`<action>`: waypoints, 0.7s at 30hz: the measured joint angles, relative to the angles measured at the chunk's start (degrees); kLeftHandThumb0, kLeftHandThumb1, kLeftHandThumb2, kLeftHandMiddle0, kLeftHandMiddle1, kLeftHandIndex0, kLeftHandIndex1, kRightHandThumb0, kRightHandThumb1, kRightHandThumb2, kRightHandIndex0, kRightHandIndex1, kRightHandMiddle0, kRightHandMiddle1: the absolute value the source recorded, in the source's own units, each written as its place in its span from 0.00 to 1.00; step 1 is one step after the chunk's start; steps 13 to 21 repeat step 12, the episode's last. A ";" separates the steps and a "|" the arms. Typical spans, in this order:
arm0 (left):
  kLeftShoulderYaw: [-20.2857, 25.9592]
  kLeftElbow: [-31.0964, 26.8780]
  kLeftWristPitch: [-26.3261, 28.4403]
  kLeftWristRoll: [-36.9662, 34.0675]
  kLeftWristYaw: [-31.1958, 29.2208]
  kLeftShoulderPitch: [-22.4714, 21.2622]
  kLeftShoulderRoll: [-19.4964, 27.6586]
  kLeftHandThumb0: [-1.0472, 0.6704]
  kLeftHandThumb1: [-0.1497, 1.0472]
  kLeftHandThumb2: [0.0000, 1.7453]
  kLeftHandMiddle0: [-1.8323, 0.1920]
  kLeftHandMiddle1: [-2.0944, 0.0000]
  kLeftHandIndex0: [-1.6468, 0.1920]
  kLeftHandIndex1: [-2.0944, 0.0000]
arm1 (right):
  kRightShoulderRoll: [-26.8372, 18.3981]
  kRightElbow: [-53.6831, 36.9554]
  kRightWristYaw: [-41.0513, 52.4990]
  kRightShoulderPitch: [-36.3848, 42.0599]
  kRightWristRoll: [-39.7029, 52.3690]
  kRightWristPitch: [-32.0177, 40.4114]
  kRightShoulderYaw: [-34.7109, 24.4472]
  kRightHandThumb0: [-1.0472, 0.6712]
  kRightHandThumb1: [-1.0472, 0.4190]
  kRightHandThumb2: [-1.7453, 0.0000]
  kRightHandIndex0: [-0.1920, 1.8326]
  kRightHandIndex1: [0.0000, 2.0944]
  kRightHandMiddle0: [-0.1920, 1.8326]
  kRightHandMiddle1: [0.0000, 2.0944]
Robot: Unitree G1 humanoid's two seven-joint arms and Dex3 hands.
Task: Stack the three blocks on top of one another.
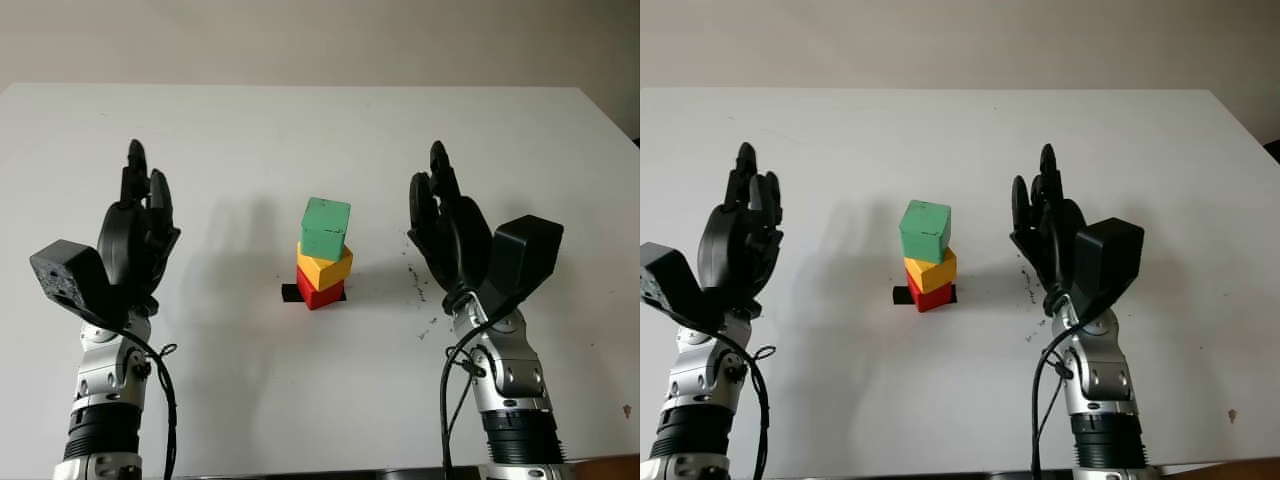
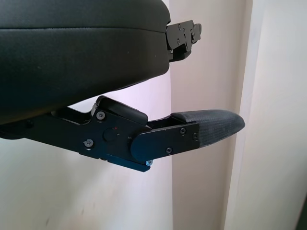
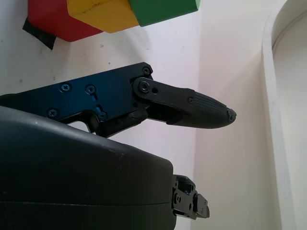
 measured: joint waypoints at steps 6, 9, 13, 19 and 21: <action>-1.05 -2.72 0.99 -0.68 -2.21 1.65 -0.26 0.19 1.00 0.34 0.95 0.97 0.95 0.97 | 0.01 0.00 -0.12 0.00 -0.36 0.09 0.57 0.23 0.00 0.63 0.00 0.00 0.00 0.00; -1.67 -3.34 0.98 -0.62 -2.59 2.34 -0.28 0.18 1.00 0.33 0.95 0.97 0.95 0.97 | 0.08 0.00 -0.48 0.00 -0.59 0.10 0.67 0.23 0.00 0.64 0.00 0.00 0.00 0.00; -1.90 -4.36 1.00 -0.60 -2.59 2.77 -0.29 0.18 1.00 0.33 0.95 0.97 0.95 0.97 | 0.21 0.00 -0.49 0.00 -0.54 0.13 0.67 0.23 0.00 0.64 0.00 0.00 0.00 0.00; -1.90 -4.36 1.00 -0.60 -2.59 2.77 -0.29 0.18 1.00 0.33 0.95 0.97 0.95 0.97 | 0.21 0.00 -0.49 0.00 -0.54 0.13 0.67 0.23 0.00 0.64 0.00 0.00 0.00 0.00; -1.90 -4.36 1.00 -0.60 -2.59 2.77 -0.29 0.18 1.00 0.33 0.95 0.97 0.95 0.97 | 0.21 0.00 -0.49 0.00 -0.54 0.13 0.67 0.23 0.00 0.64 0.00 0.00 0.00 0.00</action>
